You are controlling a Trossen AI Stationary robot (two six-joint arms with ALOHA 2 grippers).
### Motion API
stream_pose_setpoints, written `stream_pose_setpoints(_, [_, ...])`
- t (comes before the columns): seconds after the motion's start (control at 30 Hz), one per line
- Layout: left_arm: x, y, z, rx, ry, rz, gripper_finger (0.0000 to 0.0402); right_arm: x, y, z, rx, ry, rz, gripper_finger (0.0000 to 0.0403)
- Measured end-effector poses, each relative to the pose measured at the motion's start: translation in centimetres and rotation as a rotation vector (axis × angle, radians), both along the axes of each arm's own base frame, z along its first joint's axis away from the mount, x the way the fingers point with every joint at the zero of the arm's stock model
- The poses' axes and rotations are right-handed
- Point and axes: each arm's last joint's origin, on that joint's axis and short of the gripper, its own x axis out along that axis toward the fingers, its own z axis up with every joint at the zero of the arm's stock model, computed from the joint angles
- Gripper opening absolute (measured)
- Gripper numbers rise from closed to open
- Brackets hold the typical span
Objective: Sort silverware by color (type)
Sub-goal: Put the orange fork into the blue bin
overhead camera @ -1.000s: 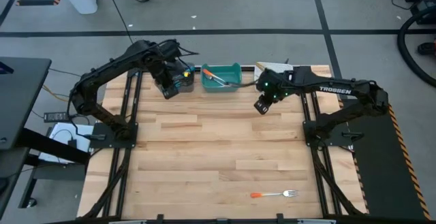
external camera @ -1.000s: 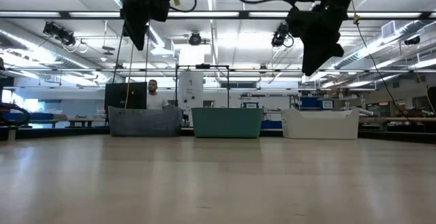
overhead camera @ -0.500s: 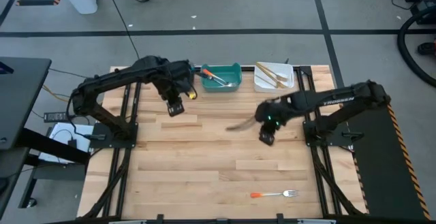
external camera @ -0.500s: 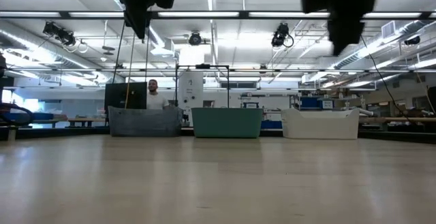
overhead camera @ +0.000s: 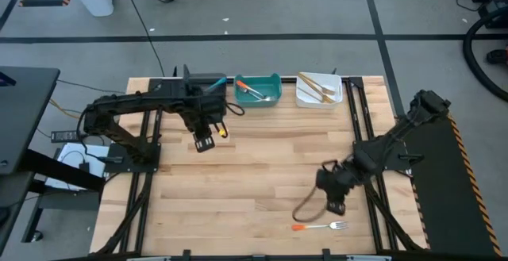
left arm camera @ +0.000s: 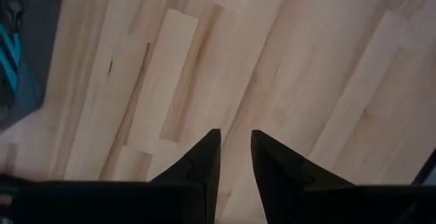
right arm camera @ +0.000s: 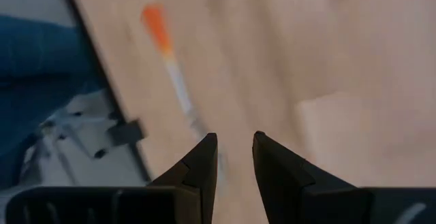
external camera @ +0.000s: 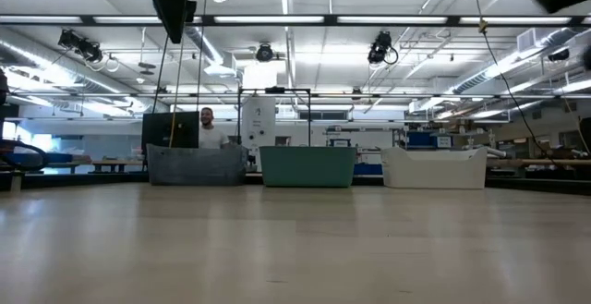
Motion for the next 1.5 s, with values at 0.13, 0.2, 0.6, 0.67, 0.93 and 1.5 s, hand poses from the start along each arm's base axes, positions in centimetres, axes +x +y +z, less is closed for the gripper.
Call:
stream_pose_setpoints(0.13, [0.1,-1.3,0.0,0.002,0.007,0.016,0.0091,-1.5,2.4,-1.1,0.038,-0.06,0.027,0.0101])
stream_pose_setpoints(0.2, [0.1,-2.0,0.0,0.002,0.006,0.006,0.0091,-1.9,3.2,-1.6,0.031,-0.102,0.043,0.0101])
stream_pose_setpoints(0.6, [0.3,-5.1,0.0,-0.014,-0.012,-0.021,0.0091,-1.4,7.9,-7.2,-0.059,-0.143,0.203,0.0101])
stream_pose_setpoints(0.67, [0.3,-5.2,0.0,-0.016,-0.011,-0.019,0.0091,-1.3,8.1,-8.0,-0.079,-0.127,0.207,0.0101])
stream_pose_setpoints(0.93, [0.3,-5.5,0.0,-0.015,-0.012,-0.03,0.0091,-1.0,8.3,-10.0,-0.14,-0.075,0.179,0.0101])
stream_pose_setpoints(1.5, [1.1,-5.2,0.2,0.076,-0.098,-0.007,0.0091,0.4,6.1,-10.5,-0.261,-0.051,-0.107,0.0013])
